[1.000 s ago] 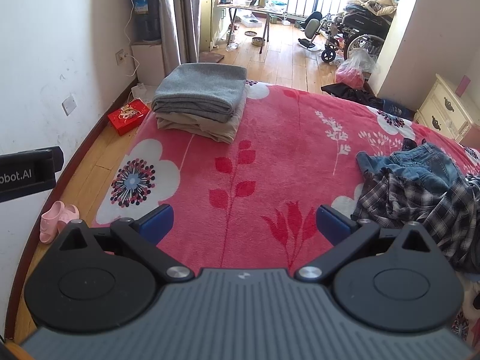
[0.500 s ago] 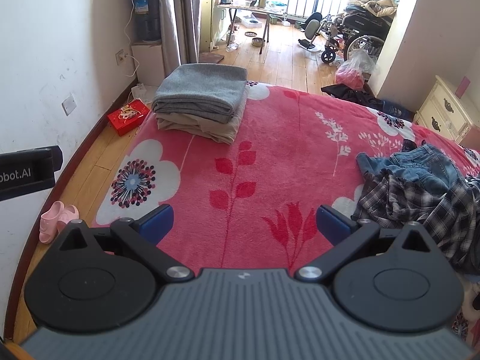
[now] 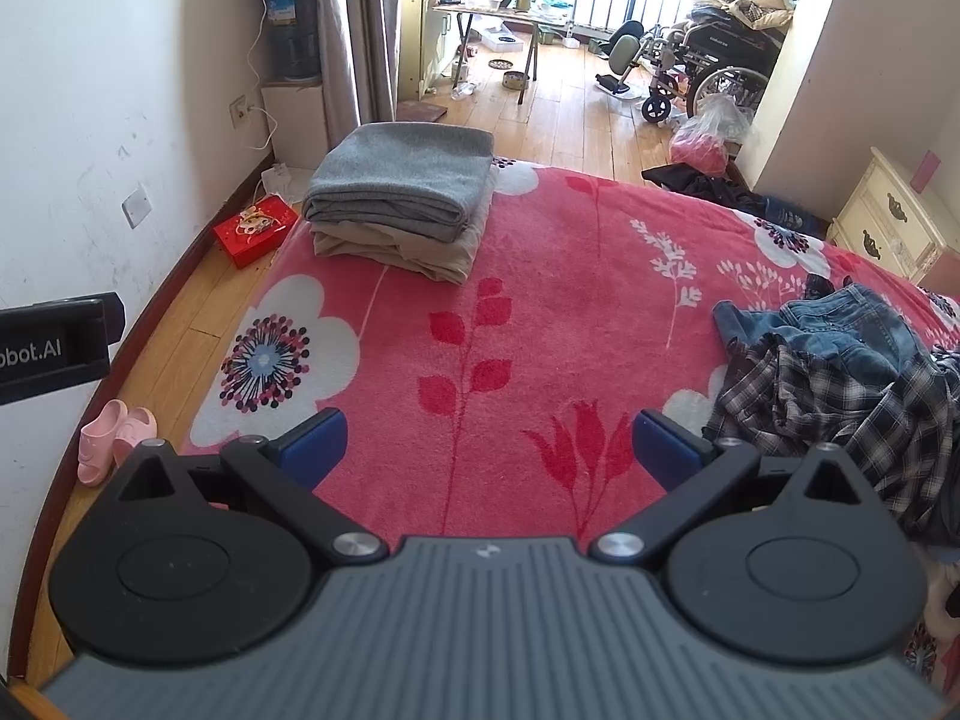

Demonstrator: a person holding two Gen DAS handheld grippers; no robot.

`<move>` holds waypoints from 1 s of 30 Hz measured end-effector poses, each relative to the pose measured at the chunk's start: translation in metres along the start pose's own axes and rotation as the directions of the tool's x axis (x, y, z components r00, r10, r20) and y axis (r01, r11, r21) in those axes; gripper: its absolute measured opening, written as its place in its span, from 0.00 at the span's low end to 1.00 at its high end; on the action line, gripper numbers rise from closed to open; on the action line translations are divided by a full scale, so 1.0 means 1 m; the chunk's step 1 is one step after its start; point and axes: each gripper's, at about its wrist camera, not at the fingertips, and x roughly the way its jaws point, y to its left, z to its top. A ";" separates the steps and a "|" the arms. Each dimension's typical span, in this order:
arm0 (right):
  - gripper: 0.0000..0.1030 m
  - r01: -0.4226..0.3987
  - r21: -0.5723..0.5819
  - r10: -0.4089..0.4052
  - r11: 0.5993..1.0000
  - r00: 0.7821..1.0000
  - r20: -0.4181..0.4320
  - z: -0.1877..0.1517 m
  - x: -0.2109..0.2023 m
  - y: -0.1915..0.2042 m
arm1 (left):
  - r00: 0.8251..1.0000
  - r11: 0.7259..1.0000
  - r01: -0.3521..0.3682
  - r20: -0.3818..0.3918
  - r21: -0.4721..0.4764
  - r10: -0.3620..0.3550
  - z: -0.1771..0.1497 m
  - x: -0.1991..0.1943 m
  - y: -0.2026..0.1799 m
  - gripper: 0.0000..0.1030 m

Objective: Fold clothes

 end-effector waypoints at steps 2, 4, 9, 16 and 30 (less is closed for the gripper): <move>0.99 0.000 0.001 0.000 1.000 1.000 -0.002 0.000 0.001 0.000 | 1.000 1.000 0.000 -0.002 0.002 0.000 0.000 0.001 -0.001 1.00; 0.99 0.000 0.001 0.000 1.000 1.000 -0.004 0.000 0.001 0.000 | 1.000 1.000 -0.001 -0.003 0.003 0.001 -0.001 0.001 -0.001 1.00; 0.99 -0.002 0.002 0.002 1.000 1.000 -0.008 0.000 0.003 0.000 | 1.000 1.000 -0.001 -0.008 0.004 0.001 -0.002 0.003 -0.001 1.00; 0.99 -0.003 0.001 0.003 1.000 1.000 -0.012 -0.001 0.004 0.001 | 1.000 1.000 -0.001 -0.013 0.006 0.001 -0.002 0.004 -0.001 1.00; 0.99 -0.005 0.004 0.005 1.000 1.000 -0.016 -0.003 0.006 0.001 | 1.000 1.000 -0.001 -0.020 0.011 0.001 -0.003 0.004 -0.002 1.00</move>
